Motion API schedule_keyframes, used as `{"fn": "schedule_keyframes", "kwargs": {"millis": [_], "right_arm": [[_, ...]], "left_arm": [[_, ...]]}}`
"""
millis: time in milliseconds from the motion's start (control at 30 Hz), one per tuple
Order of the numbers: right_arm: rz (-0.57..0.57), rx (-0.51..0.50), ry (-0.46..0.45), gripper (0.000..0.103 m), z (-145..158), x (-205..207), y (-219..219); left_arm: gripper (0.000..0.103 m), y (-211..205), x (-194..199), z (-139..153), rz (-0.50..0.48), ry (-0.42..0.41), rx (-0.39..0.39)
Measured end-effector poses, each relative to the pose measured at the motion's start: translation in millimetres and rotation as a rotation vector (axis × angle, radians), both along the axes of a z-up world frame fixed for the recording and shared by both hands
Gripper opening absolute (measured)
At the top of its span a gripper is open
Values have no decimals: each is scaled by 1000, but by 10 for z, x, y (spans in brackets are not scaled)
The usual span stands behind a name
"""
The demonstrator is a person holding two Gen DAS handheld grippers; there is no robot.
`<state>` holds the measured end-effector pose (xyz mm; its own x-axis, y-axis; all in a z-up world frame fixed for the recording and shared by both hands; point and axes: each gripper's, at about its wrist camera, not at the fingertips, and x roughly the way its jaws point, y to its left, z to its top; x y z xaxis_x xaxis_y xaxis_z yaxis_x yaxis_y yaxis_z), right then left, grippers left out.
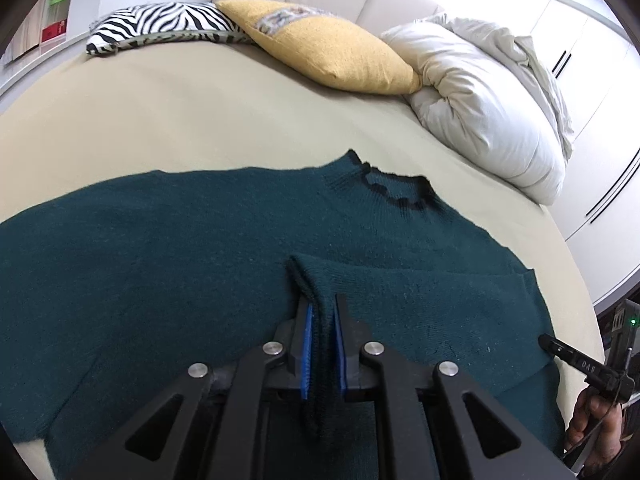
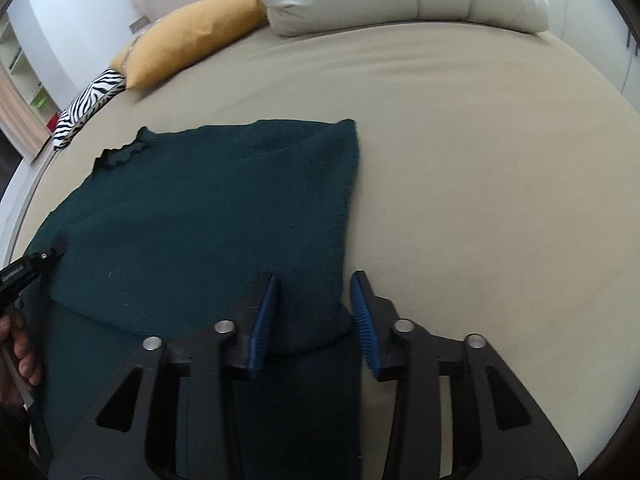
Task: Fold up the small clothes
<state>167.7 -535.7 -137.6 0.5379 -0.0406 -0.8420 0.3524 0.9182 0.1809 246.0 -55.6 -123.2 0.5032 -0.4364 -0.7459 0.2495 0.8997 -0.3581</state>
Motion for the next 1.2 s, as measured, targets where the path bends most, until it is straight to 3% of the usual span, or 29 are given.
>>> {"fn": "schedule_keyframes", "kwargs": {"millis": [100, 200, 300, 367, 433, 467, 567, 633, 667, 700, 733, 800, 900, 967, 1067, 1100, 1200], "right_arm": [[-68, 81, -46, 15, -27, -111, -143], [-57, 75, -113, 15, -192, -179, -166], [-56, 98, -126, 16, -177, -184, -190], [-47, 101, -121, 21, -100, -225, -171], [-97, 79, -113, 25, 44, -304, -132], [-107, 63, -137, 25, 128, -356, -92], [-94, -45, -247, 28, 518, -592, 215], [-78, -104, -311, 52, 739, -739, 475], [-73, -119, -353, 79, 832, -826, 601], [-79, -133, -430, 98, 943, -956, 772], [-86, -145, -477, 101, 1013, -1032, 878], [-63, -152, -535, 102, 1136, -1143, 1126], [25, -71, -527, 102, 1227, -1121, 1417], [73, -17, -528, 102, 1251, -1124, 1611], [127, 26, -507, 102, 1235, -1066, 1885], [139, 37, -492, 101, 1226, -1051, 1981], [178, 35, -440, 101, 1194, -1056, 2173]], "left_arm": [[13, 12, 6, -134, -3, 6, 10], [13, -4, 16, -148, -16, -6, 20], [15, 50, -25, -44, -32, 5, 18], [22, 228, -154, 136, -6, -20, -1], [55, 540, -359, 347, 32, -62, -28], [64, 703, -441, 416, 55, -74, -31], [65, 1472, -710, 595, 176, -100, -33], [66, 2130, -848, 615, 306, -86, -31], [66, 2432, -911, 600, 374, -72, -33], [66, 2754, -979, 574, 444, -53, -45], [66, 3196, -1080, 517, 545, -26, -67], [66, 3712, -1219, 438, 673, 10, -80], [68, 4334, -1394, 288, 810, 52, -104], [72, 4525, -1403, 180, 827, 83, -135], [68, 4568, -1339, 76, 805, 94, -147], [64, 4547, -1334, 73, 808, 89, -144], [38, 4569, -1355, 38, 822, 102, -161]]}}
